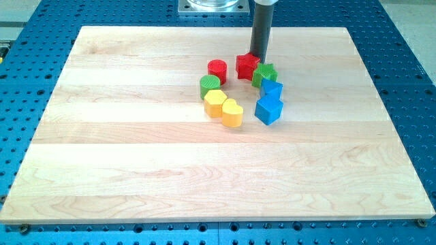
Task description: Push the red star to the right side of the red circle
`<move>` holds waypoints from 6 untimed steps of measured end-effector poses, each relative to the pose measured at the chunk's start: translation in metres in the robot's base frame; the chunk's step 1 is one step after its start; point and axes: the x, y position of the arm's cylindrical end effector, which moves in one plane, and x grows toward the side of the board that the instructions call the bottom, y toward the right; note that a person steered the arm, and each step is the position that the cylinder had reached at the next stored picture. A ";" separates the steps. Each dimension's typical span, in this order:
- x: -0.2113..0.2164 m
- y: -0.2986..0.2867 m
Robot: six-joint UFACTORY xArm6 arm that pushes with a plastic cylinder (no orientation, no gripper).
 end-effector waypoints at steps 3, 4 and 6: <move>-0.015 0.000; -0.015 -0.003; 0.002 -0.009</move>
